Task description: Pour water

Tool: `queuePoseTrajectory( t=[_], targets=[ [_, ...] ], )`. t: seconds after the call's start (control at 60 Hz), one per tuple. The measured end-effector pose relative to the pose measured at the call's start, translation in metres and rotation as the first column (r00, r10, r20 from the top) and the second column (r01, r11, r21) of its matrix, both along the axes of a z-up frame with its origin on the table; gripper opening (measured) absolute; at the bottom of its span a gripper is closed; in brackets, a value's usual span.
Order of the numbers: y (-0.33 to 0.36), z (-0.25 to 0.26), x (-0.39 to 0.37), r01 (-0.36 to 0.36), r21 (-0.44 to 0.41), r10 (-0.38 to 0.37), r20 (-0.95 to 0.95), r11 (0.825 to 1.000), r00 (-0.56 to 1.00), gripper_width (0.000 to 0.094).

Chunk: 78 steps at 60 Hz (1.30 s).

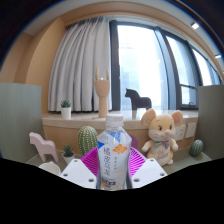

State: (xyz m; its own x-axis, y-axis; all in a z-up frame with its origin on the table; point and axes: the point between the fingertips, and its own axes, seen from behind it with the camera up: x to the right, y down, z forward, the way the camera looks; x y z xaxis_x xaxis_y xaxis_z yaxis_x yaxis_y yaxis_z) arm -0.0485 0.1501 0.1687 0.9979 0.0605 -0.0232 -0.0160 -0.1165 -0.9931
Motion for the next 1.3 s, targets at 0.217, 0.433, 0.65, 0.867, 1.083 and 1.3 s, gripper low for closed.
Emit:
queuePoseTrajectory(
  t=[0.217, 0.433, 0.65, 0.867, 1.083, 1.3],
  targets=[
    [0.004, -0.043, 0.007, 0.005, -0.016, -0.005, 0.006, 1.000, 1.000, 0.0346],
    [-0.003, -0.043, 0.005, 0.010, -0.012, -0.010, 0.022, 1.000, 1.000, 0.0420],
    [-0.019, -0.053, 0.010, 0.036, -0.061, -0.034, 0.018, 0.998, 0.999, 0.0752],
    [-0.099, -0.082, 0.003, 0.038, -0.161, -0.043, -0.022, 0.986, 0.999, 0.0851],
    [-0.204, -0.108, -0.025, 0.012, -0.220, -0.022, -0.040, 0.975, 0.999, 0.0850],
    [-0.274, -0.105, -0.045, -0.011, -0.264, 0.001, -0.038, 0.964, 0.999, 0.0855]
  ],
)
